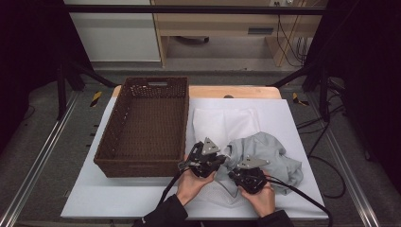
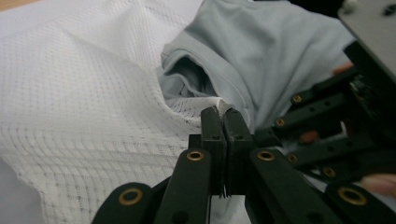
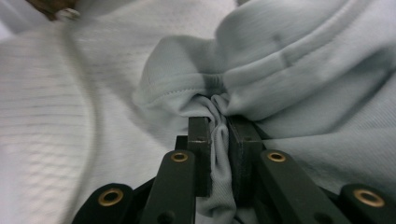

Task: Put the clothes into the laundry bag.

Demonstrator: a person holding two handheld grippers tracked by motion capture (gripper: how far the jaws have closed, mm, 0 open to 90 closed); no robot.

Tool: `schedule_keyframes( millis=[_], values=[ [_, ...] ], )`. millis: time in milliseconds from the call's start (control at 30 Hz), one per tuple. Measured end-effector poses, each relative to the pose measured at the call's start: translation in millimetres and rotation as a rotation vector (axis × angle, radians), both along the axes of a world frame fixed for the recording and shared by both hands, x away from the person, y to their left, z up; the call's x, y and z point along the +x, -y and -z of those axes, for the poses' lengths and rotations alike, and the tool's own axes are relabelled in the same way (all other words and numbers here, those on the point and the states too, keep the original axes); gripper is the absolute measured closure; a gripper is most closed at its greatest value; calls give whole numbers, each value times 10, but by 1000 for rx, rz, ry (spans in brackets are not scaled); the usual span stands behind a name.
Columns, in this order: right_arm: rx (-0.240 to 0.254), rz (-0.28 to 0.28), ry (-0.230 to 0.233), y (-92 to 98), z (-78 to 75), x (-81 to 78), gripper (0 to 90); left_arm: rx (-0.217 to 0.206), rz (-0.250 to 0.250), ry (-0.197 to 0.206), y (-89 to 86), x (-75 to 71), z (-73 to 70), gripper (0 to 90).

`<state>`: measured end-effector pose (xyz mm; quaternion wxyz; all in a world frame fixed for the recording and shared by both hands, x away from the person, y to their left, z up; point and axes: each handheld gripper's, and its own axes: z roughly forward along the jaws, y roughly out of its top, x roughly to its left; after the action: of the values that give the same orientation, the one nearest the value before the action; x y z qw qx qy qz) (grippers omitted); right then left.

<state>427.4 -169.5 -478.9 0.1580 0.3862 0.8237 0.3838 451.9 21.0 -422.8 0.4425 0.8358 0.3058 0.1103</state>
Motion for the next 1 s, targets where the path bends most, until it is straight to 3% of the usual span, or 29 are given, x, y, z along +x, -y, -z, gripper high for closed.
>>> schedule_keyframes(
  millis=[167,333,433,567,667,700,800,933,1000],
  values=[
    [9,-18,7,3,3,17,715,7,7,13,-91,-47,67,889],
    [79,-78,-2,62,-154,-44,610,10,14,16,-144,-57,145,888],
    [132,-88,45,172,-354,-114,553,3,8,20,-159,-51,139,887],
    [190,-44,134,353,-591,-159,498,2,7,22,-165,-69,132,887],
    [134,78,191,453,-649,-67,382,5,7,24,-156,-70,138,886],
    [86,131,203,471,-627,14,324,6,8,23,-157,-63,141,886],
    [-6,194,162,434,-462,237,257,10,7,22,-160,-53,149,886],
    [-81,196,102,290,-200,405,293,19,6,17,-152,-53,166,886],
    [-113,214,93,273,-131,432,428,27,7,13,-137,-54,186,886]
  ],
)
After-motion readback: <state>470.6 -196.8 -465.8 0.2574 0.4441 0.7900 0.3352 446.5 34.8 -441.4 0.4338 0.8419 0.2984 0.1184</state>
